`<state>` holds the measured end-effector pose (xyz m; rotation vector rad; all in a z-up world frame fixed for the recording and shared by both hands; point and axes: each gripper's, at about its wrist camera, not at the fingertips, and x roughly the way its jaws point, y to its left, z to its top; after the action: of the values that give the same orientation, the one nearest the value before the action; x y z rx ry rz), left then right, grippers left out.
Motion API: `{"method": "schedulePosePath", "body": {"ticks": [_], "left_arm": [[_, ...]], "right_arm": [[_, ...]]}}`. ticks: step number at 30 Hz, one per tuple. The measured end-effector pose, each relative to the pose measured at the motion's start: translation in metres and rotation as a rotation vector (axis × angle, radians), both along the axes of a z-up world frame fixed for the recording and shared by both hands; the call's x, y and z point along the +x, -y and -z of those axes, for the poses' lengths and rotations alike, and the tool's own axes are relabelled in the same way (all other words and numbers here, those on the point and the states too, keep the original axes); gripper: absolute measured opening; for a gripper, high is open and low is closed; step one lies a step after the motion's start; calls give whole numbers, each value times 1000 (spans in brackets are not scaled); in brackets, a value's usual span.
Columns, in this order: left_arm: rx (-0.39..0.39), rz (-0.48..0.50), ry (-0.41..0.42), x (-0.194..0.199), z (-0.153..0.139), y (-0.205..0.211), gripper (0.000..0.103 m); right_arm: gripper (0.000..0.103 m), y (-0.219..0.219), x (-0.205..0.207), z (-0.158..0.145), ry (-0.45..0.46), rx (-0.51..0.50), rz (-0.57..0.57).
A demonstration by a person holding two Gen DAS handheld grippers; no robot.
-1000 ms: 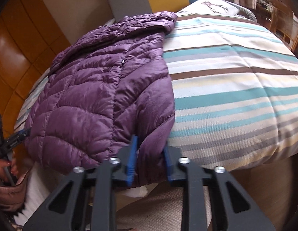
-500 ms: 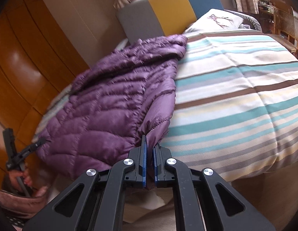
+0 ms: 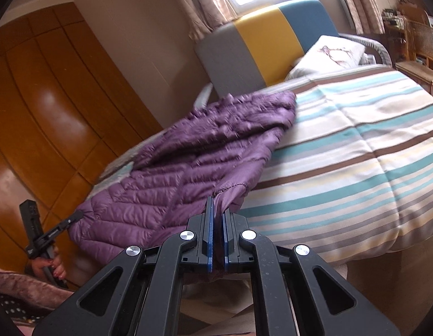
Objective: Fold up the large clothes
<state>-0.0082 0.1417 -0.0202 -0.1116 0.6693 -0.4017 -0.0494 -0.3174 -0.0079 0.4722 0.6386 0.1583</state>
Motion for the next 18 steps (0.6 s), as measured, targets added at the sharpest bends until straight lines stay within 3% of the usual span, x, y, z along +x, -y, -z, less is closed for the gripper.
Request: {"method": "schedulePosePath", "body": {"ticks": [10, 15, 18], "left_arm": [[-217, -68, 131, -27, -57, -49, 4], [-218, -81, 173, -7, -66, -53, 4], [-206, -97, 191, 13, -64, -50, 4]], "right_arm": [[5, 0, -42, -63, 239, -2, -15], [5, 10, -18, -73, 276, -5, 17], [5, 11, 4, -72, 282, -69, 67]]}}
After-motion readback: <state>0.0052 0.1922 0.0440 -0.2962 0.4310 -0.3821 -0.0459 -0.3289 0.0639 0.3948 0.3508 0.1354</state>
